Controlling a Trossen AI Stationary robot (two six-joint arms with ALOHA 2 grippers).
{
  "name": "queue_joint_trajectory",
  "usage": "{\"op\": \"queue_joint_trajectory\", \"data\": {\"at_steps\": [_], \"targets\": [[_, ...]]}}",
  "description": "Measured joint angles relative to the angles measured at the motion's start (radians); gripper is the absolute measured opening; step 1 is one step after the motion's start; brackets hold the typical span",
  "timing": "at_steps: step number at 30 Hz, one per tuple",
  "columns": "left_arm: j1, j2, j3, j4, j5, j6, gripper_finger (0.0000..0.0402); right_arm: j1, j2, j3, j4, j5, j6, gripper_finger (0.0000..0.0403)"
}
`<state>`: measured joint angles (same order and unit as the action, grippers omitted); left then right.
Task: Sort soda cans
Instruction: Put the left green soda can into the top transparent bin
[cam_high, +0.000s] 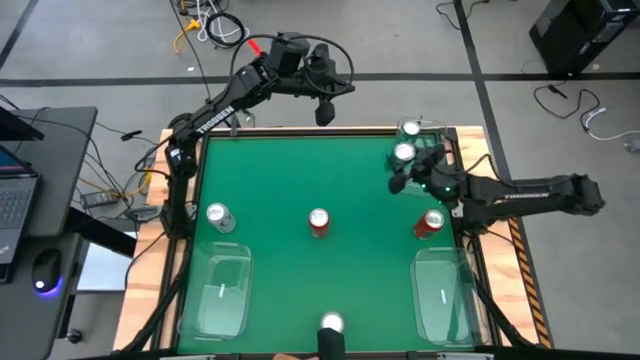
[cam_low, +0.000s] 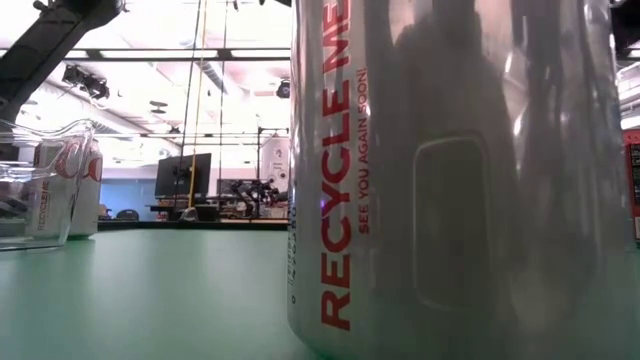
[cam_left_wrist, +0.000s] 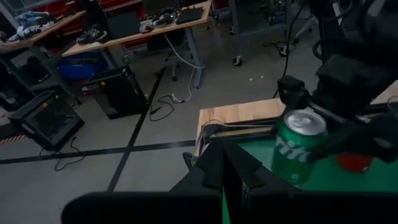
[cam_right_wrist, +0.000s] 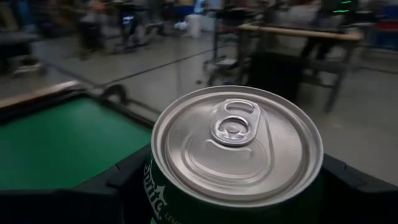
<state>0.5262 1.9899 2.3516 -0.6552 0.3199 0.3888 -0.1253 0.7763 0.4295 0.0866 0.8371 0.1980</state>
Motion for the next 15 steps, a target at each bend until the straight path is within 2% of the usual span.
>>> {"op": "queue_joint_trajectory", "data": {"at_steps": [5,10,15], "targets": [[0.000,0.000,0.000,0.011,0.004,0.000,0.0000,-0.059,-0.019,-0.116,0.035,0.085,0.084,0.0293],[0.000,0.000,0.000,0.016,0.014,-0.006,0.0000,-0.133,-0.011,-0.223,0.185,0.082,0.114,0.0293],[0.000,0.000,0.000,0.016,0.014,-0.011,0.0000,-0.224,-0.006,-0.293,0.248,0.037,0.169,0.0293]]}}
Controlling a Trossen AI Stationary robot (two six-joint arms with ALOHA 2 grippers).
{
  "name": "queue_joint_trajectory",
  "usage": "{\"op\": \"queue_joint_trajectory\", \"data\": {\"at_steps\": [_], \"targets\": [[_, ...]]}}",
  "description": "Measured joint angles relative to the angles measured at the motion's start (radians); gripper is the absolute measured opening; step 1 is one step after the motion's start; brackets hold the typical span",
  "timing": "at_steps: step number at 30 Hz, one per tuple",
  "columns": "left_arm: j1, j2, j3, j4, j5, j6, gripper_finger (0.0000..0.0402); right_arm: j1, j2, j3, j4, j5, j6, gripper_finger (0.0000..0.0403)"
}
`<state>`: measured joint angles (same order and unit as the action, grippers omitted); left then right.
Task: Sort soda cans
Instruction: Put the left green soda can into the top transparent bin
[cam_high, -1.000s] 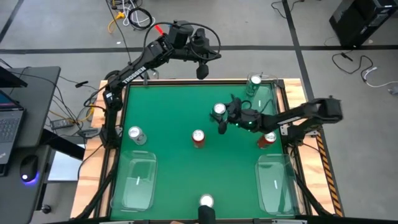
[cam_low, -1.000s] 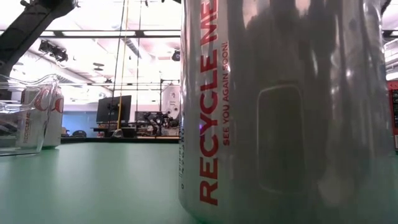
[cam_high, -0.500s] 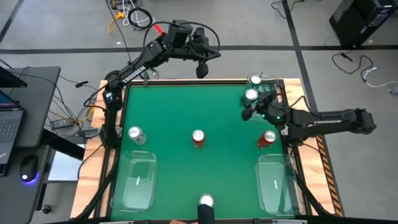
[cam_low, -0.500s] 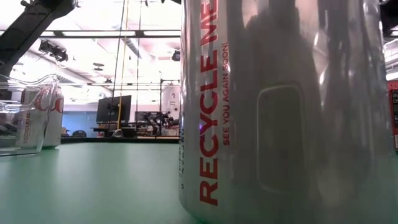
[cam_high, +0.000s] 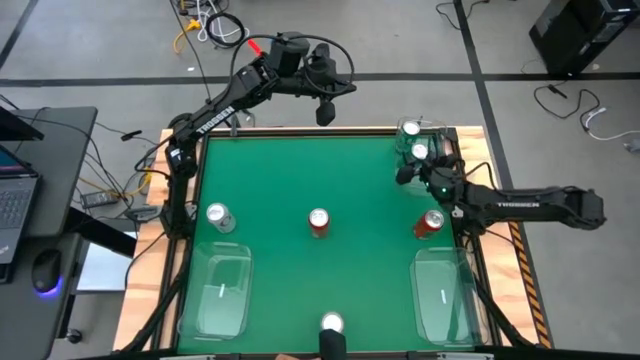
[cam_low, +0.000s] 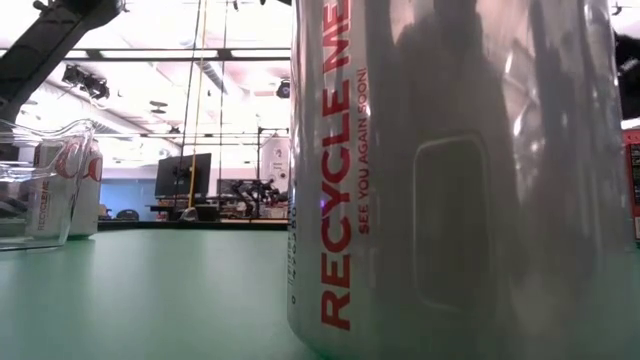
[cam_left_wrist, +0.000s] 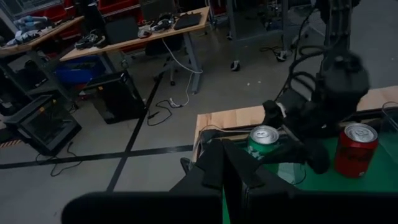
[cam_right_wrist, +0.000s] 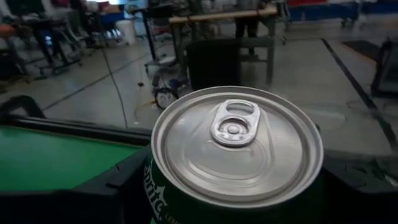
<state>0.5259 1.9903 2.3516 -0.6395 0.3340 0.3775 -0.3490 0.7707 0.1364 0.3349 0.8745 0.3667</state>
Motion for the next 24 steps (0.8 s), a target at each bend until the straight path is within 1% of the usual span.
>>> {"op": "queue_joint_trajectory", "data": {"at_steps": [4,7,13,21,24], "targets": [[0.000,0.000,0.000,0.000,0.000,0.000,0.0000,-0.067,0.036,-0.020,0.015,-0.051,0.032,0.0293],[0.000,0.000,0.000,0.001,0.000,0.000,0.0000,-0.109,0.083,-0.021,0.059,-0.099,0.034,0.0293],[0.000,0.000,0.000,0.003,0.000,0.000,0.0000,-0.177,0.220,-0.021,0.166,-0.165,0.016,0.0293],[0.000,0.000,0.000,0.002,0.000,0.001,0.0000,-0.230,0.403,-0.019,0.385,-0.240,-0.011,0.0293],[0.000,0.000,0.000,0.003,0.000,0.003,0.0000,-0.243,0.450,-0.017,0.429,-0.247,-0.012,0.0293]]}}
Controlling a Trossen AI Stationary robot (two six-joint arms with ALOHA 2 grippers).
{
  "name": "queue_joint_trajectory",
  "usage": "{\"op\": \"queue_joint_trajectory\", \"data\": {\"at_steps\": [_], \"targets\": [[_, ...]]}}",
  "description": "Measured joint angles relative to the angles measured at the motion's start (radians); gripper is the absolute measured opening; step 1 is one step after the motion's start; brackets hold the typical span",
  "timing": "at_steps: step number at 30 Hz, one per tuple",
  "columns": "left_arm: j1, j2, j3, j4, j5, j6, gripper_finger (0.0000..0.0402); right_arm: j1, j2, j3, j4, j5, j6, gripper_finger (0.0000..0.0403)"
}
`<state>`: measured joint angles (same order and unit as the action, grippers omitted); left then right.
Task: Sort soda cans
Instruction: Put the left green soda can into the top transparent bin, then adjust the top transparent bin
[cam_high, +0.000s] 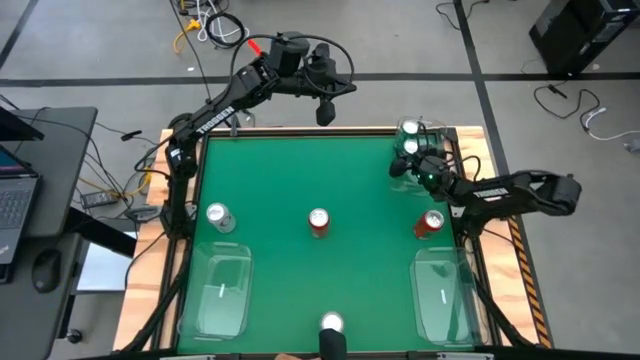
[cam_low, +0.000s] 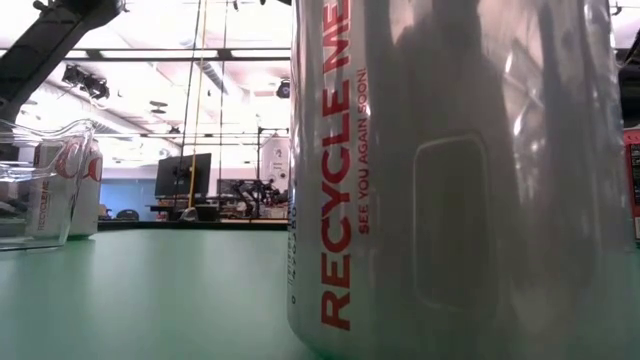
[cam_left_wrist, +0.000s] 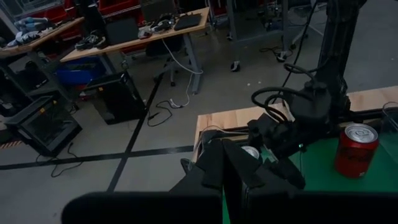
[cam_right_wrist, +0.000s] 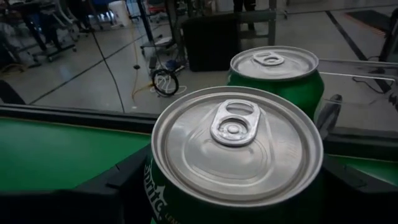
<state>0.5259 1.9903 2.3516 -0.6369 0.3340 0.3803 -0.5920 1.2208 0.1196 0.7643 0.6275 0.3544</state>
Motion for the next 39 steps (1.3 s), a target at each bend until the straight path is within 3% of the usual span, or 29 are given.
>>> {"op": "queue_joint_trajectory", "data": {"at_steps": [5,9,12,27,39], "targets": [[0.000,0.000,0.000,-0.001,0.018,0.008,0.0000,-0.010,0.027,0.001,0.006,-0.004,0.013,0.0299],[0.000,0.000,0.000,-0.001,0.036,0.009,0.0000,-0.011,0.027,0.000,-0.001,0.000,0.011,0.0358],[0.000,0.000,0.000,-0.002,0.037,0.008,0.0000,-0.011,0.027,0.000,-0.001,0.000,0.010,0.0378],[0.000,0.000,0.000,0.003,-0.011,0.009,0.0000,-0.006,-0.096,-0.006,-0.018,-0.065,-0.110,0.0341],[0.000,0.000,0.000,0.003,-0.023,0.008,0.0000,0.048,-0.223,-0.006,-0.022,-0.072,-0.164,0.0340]]}}
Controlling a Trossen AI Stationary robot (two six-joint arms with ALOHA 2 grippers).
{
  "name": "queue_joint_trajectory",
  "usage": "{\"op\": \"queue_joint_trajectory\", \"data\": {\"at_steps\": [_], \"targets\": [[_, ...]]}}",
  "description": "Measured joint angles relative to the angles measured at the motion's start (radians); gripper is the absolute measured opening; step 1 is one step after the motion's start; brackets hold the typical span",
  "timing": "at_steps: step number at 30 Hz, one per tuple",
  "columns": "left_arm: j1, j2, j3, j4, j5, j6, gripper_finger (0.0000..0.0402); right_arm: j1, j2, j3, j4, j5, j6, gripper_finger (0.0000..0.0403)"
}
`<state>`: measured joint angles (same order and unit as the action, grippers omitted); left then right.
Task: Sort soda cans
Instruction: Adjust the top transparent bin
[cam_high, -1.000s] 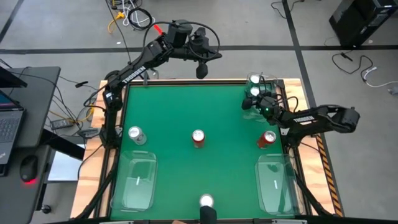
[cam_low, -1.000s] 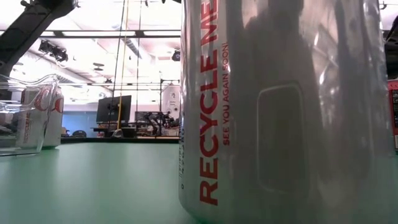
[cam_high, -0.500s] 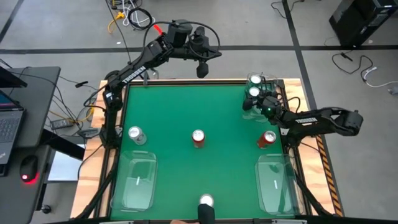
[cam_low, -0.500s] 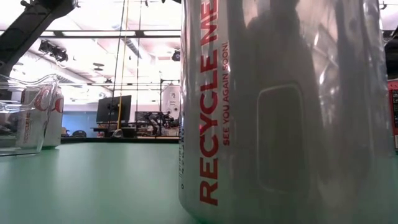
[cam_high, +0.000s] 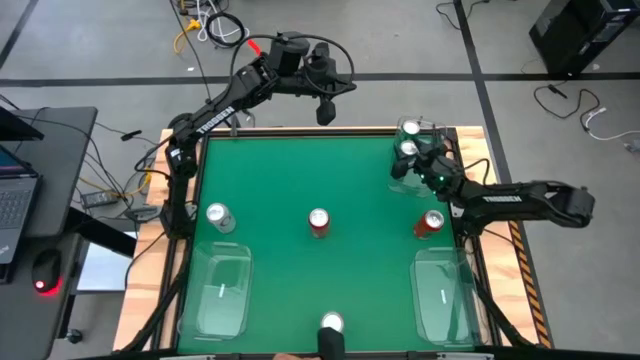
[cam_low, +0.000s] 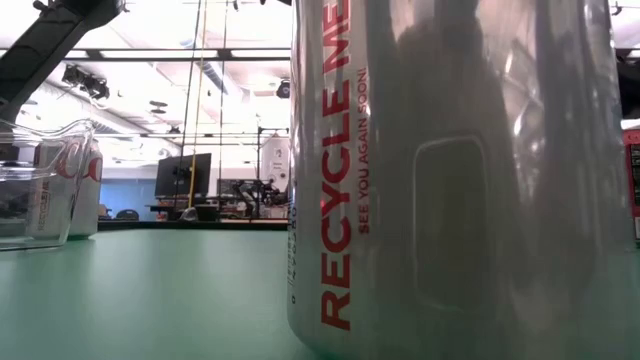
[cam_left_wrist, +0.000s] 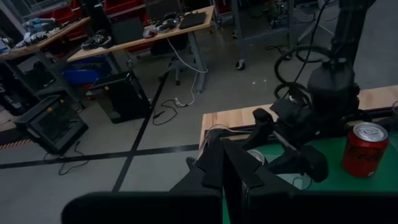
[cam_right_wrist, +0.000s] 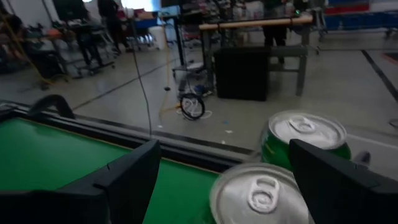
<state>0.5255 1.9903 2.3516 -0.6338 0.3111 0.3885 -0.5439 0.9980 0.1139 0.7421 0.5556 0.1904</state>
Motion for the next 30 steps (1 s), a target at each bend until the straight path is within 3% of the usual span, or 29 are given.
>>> {"op": "queue_joint_trajectory", "data": {"at_steps": [11,17,20,23,27,30], "targets": [[0.000,0.000,0.005,0.000,-0.006,0.000,0.0000,0.068,-0.135,0.052,-0.047,-0.011,-0.121,0.0329],[0.005,-0.016,0.005,-0.010,-0.020,0.000,0.0000,0.163,-0.189,0.234,-0.320,-0.110,-0.197,0.0315],[0.011,-0.036,0.005,-0.014,-0.020,0.000,0.0000,0.197,-0.179,0.361,-0.644,-0.152,-0.112,0.0272],[0.014,-0.055,0.005,-0.020,-0.020,0.000,0.0000,0.221,-0.137,0.468,-0.926,-0.188,0.029,0.0198],[0.016,-0.068,0.005,-0.028,-0.020,0.000,0.0000,0.262,-0.068,0.560,-1.136,-0.247,0.070,0.0090],[0.017,-0.069,0.005,-0.051,-0.020,0.000,0.0000,0.282,-0.016,0.625,-1.266,-0.263,0.055,0.0055]]}}
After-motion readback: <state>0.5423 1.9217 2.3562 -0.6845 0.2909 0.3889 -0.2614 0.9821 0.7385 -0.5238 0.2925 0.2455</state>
